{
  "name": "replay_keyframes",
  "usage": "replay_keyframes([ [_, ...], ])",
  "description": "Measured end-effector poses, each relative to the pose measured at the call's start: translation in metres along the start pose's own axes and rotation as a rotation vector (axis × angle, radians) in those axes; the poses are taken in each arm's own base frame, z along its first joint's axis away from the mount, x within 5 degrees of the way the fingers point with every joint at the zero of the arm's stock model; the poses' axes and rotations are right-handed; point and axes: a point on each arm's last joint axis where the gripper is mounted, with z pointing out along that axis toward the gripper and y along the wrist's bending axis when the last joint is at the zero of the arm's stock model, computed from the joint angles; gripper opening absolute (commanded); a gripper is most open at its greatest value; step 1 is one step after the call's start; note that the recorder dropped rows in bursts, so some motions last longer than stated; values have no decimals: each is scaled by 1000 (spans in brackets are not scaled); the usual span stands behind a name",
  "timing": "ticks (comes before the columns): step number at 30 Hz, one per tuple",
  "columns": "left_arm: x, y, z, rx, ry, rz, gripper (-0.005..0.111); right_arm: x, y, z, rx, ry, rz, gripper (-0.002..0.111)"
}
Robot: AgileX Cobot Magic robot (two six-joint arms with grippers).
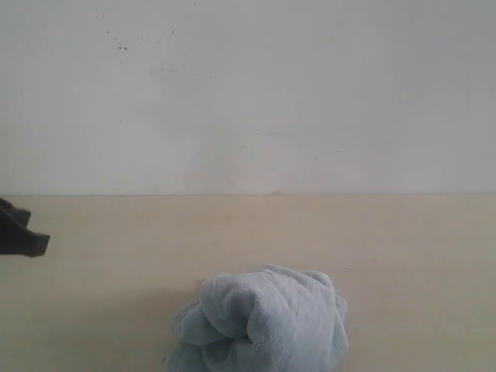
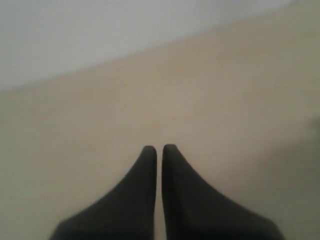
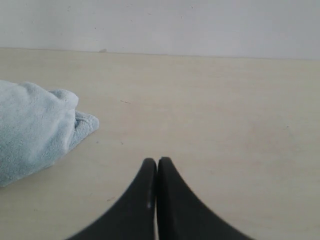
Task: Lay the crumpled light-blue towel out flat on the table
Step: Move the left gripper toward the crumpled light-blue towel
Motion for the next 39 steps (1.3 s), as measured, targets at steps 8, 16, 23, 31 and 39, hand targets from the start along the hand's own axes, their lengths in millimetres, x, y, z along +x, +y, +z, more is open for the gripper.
replay_keyframes([
  [8, -7, -29, 8, 104, 95, -311, 4, 0, 0, 0, 0, 0, 0, 0],
  [16, -15, -116, 19, 337, 133, -86, 8, 0, 0, 0, 0, 0, 0, 0],
  [23, -23, -140, 21, 405, 124, 43, 70, 0, 0, 0, 0, 0, 0, 0],
  [31, -22, -145, 18, 444, 227, -292, 100, 0, 0, 0, 0, 0, 0, 0],
  [39, -21, -151, 20, 489, 239, -338, 100, 0, 0, 0, 0, 0, 0, 0],
])
